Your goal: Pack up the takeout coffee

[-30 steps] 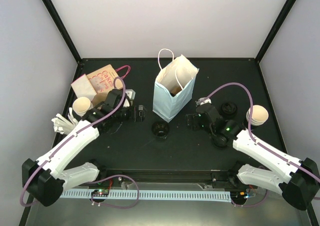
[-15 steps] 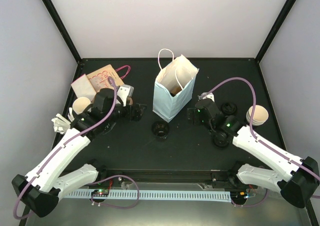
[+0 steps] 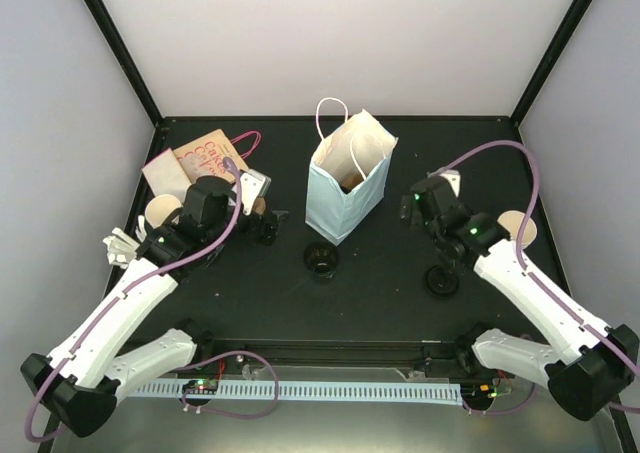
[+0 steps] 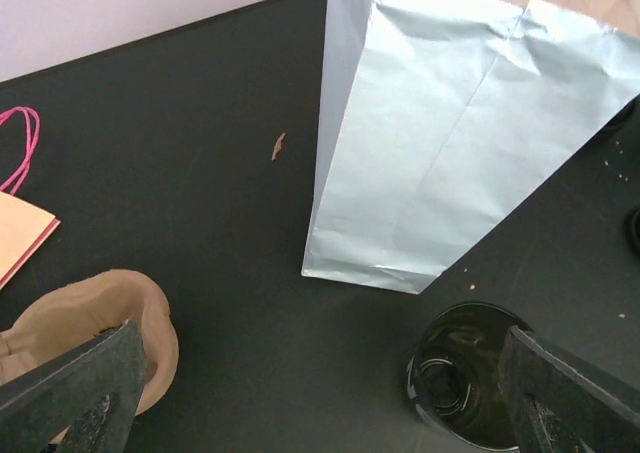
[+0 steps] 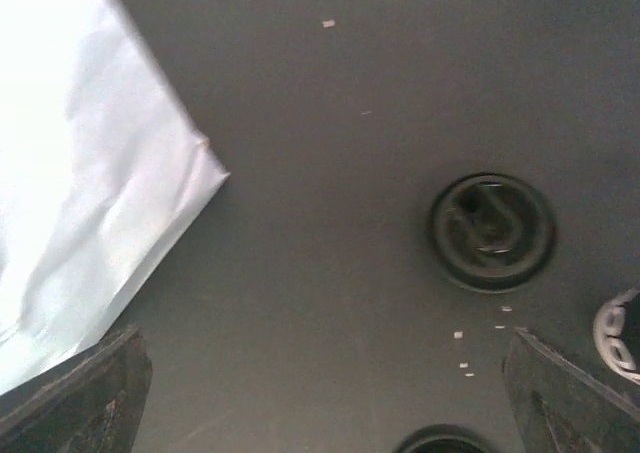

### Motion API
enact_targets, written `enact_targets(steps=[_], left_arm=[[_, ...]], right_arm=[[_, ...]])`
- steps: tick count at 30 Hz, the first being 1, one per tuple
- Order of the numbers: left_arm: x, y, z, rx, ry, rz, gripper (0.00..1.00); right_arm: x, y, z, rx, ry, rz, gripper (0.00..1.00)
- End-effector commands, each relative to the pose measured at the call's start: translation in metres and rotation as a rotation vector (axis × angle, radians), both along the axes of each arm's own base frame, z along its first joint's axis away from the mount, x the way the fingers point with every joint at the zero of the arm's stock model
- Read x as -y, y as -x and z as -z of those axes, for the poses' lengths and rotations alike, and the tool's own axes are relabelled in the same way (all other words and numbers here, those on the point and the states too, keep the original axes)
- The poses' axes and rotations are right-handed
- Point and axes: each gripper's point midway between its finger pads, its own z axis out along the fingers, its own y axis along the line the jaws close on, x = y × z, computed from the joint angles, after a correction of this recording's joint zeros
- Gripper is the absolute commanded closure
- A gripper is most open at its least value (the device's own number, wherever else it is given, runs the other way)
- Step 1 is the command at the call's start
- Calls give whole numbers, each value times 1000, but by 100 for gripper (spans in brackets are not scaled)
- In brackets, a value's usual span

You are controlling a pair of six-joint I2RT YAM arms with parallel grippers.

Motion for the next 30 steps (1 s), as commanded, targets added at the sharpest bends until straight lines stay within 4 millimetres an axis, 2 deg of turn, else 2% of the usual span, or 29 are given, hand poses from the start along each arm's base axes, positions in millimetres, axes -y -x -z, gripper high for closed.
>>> enact_targets(steps=[1, 6, 10, 13, 15, 23, 30], left_arm=[[-1, 0, -3, 61, -28, 21, 1], [3, 0, 1, 77, -2, 34, 1], [7, 2, 0, 70, 14, 56, 1], [7, 5, -1, 77, 25, 61, 1], [6, 6, -1, 85, 29, 60, 1], [4, 7, -1, 92, 29, 55, 1], [6, 7, 0, 85, 32, 64, 1]], right_arm=[[51, 0, 0, -83, 55, 178, 2], [82, -12, 30, -245, 65, 277, 3], [83, -27, 52, -285, 65, 313, 0], [77, -28, 74, -360, 60, 310, 0], [76, -20, 88, -415, 57, 315, 0], [77, 29, 124, -580, 27, 337, 0], [71, 63, 150, -624, -67, 341, 2]])
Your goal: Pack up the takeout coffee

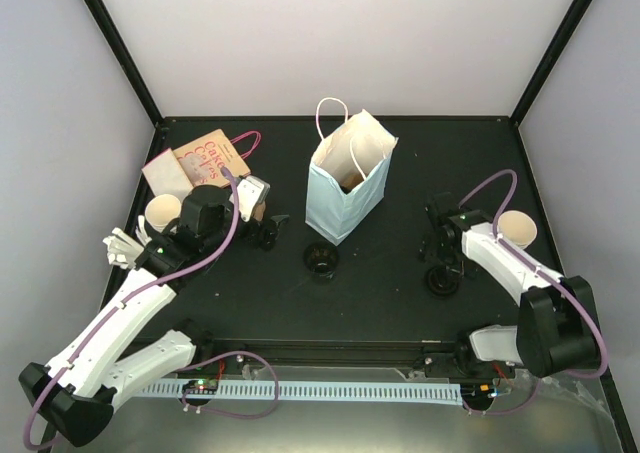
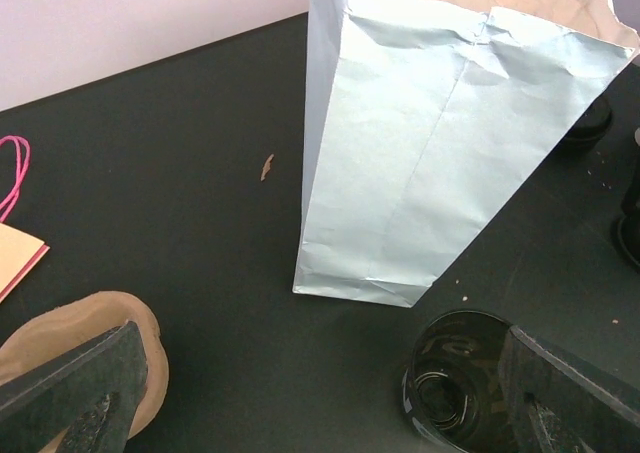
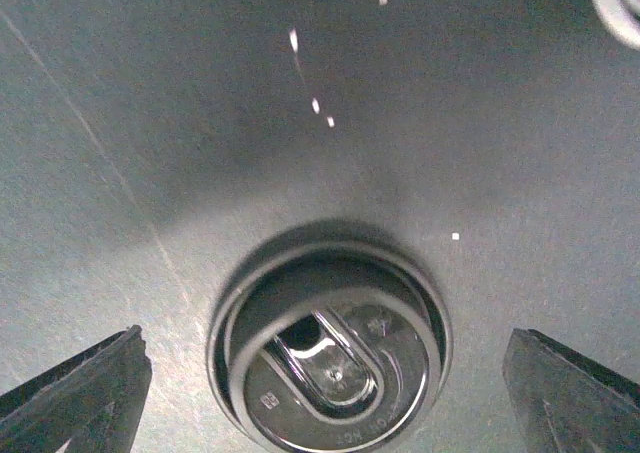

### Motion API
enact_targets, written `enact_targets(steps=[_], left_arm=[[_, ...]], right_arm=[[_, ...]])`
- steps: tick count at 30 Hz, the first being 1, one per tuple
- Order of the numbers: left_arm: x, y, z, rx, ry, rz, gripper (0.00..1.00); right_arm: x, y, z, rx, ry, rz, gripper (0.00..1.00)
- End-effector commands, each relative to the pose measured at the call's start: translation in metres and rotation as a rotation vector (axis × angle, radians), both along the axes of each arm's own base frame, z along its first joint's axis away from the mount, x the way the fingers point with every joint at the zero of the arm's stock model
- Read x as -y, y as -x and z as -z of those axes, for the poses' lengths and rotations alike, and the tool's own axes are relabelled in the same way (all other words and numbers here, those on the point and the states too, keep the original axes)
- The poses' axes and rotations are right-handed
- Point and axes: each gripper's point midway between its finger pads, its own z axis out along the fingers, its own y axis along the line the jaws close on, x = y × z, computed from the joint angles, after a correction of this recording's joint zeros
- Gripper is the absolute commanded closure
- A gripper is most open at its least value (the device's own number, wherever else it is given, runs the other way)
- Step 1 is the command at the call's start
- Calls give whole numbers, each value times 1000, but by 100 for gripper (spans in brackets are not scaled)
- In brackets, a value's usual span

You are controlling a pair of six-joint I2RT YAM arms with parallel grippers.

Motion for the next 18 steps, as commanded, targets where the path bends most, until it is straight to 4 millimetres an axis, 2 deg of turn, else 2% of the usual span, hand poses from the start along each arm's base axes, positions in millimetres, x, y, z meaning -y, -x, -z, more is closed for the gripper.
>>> enact_targets(steps=[1, 6, 15, 18], left_arm=[[4, 1, -6, 23, 13, 28, 1], [5, 1, -5, 20, 13, 30, 1], [4, 1, -3, 19, 8, 25, 1], [4, 0, -2, 18, 6, 24, 1]], right_arm=[[-6, 12, 9, -8, -69, 51, 4], [-15, 17, 23, -2, -136, 69, 14], [-3, 29, 31, -21, -81, 102, 12], [-4, 30, 33, -13, -95, 96, 12]])
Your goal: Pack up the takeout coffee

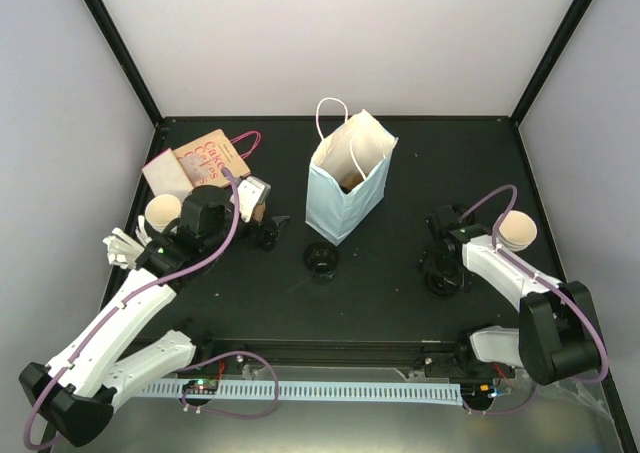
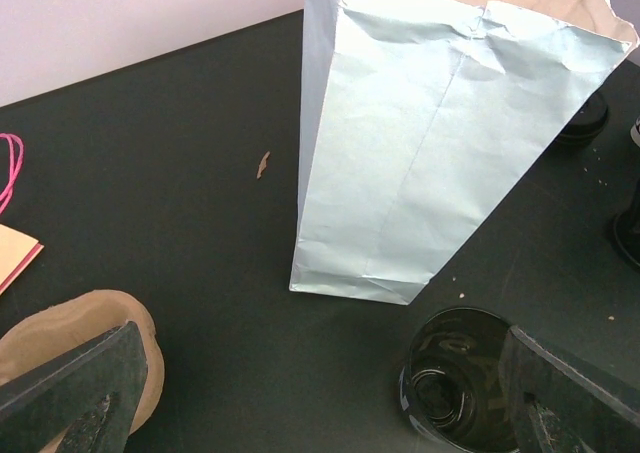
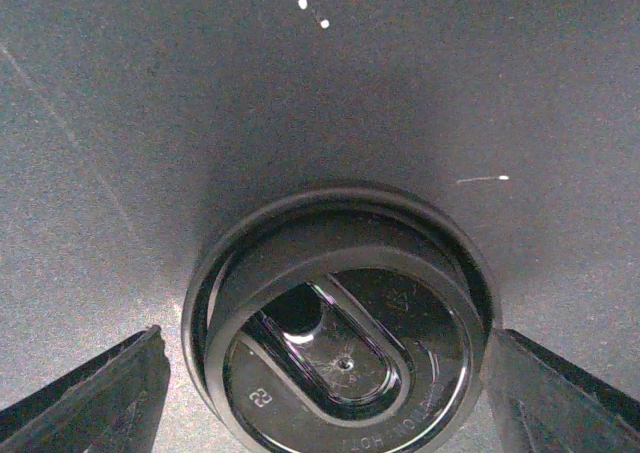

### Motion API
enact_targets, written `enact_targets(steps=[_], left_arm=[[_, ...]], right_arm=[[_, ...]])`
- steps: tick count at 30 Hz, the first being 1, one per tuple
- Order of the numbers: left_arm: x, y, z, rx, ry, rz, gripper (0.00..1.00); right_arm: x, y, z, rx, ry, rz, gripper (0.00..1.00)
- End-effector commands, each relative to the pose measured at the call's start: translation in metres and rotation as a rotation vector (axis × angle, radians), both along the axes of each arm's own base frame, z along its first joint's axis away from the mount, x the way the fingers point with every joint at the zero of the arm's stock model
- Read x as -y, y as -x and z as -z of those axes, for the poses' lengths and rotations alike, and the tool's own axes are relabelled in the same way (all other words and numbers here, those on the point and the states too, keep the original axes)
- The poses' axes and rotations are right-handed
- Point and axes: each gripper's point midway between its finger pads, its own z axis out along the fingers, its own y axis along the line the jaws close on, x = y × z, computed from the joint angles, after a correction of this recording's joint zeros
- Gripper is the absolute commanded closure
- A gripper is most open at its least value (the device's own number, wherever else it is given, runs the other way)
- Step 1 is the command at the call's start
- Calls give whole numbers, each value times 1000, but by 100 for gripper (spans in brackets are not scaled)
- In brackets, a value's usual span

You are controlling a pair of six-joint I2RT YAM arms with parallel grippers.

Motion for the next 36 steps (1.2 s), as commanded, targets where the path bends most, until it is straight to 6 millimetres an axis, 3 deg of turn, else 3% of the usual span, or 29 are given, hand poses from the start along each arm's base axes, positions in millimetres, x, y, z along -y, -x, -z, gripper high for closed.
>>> enact_targets(steps=[1, 7, 14, 26, 36], left_arm=[[2, -1, -4, 24, 4, 15, 1], [2, -1, -4, 23, 2, 13, 1], [3, -1, -3, 19, 2, 14, 1], [3, -1, -2, 18, 2, 17, 1], [4, -1, -2, 15, 3, 21, 1]], right_arm=[[1, 3, 3, 19, -10, 27, 12], [3, 1, -2, 25, 2, 31, 13], [10, -2, -20, 88, 27, 43, 7], [-2, 3, 2, 38, -39, 28, 12], [1, 6, 4, 27, -22, 29, 16]])
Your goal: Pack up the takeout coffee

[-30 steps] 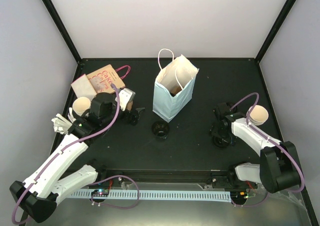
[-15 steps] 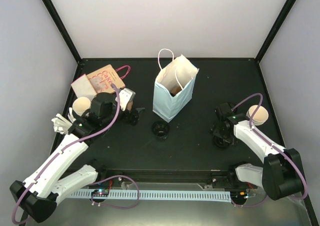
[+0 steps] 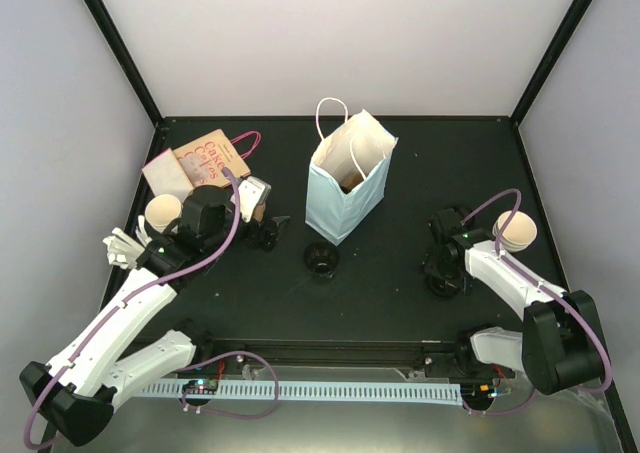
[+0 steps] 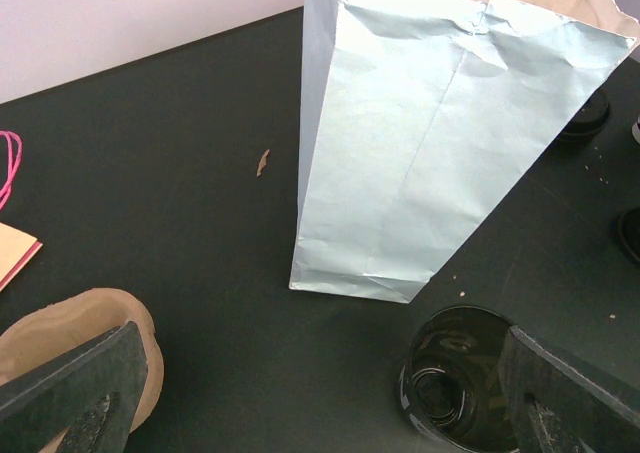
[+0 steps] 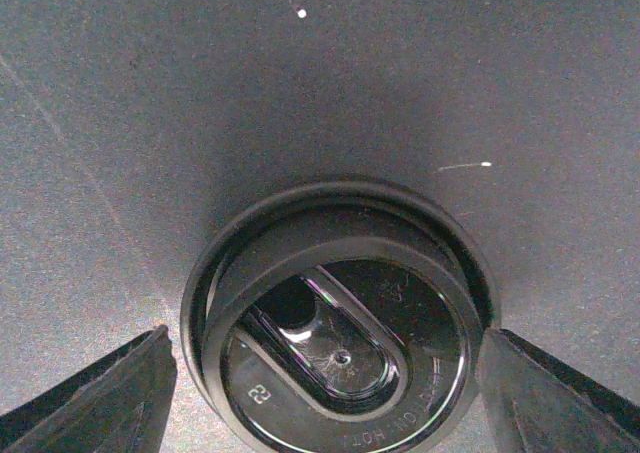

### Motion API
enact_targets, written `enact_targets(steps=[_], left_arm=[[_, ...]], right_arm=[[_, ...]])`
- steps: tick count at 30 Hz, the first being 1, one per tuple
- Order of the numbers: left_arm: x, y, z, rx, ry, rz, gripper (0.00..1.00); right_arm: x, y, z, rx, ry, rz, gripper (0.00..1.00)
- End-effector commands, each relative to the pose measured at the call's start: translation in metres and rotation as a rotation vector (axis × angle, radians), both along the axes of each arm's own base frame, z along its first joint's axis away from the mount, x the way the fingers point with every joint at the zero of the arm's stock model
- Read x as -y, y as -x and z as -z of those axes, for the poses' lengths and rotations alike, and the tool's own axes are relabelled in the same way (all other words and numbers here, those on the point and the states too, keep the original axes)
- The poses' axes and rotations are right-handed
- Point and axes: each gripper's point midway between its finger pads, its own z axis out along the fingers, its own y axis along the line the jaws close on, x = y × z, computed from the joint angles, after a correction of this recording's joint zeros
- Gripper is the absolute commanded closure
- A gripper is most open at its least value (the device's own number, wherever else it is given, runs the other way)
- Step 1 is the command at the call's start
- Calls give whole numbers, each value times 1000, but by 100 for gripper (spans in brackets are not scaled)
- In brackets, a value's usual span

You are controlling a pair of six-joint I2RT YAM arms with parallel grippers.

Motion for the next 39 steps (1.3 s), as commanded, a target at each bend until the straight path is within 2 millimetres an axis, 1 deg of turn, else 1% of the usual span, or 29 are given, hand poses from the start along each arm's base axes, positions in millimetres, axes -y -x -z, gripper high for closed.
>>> enact_targets(steps=[1, 3, 5, 7, 13, 15, 22, 30, 33, 37, 39], left_arm=[[4, -1, -4, 21, 5, 21, 1], [4, -1, -4, 18, 5, 22, 1], [5, -1, -3, 16, 6, 26, 1], [5, -1, -3, 16, 6, 25, 1], [5, -1, -3, 16, 5, 27, 1], [5, -1, -3, 16, 6, 27, 1], [6, -1, -2, 11, 7, 31, 1], [6, -1, -1, 9, 5, 31, 1], [6, -1, -2, 10, 5, 30, 1], [6, -1, 0, 7, 3, 29, 1], [6, -1, -1, 8, 3, 29, 1]], right_arm=[[-1, 1, 5, -4, -12, 13, 16], [-2, 1, 6, -6, -17, 11, 15], [-2, 1, 7, -13, -14, 11, 12], [-1, 1, 5, -15, -7, 11, 11], [6, -1, -11, 30, 19, 24, 10], [8, 0, -13, 33, 28, 31, 10], [8, 7, -4, 18, 18, 44, 10], [5, 10, 5, 11, 0, 41, 10], [3, 10, 8, 2, -10, 38, 11], [1, 9, 9, 5, -19, 34, 21], [1, 8, 8, 9, -21, 31, 22]])
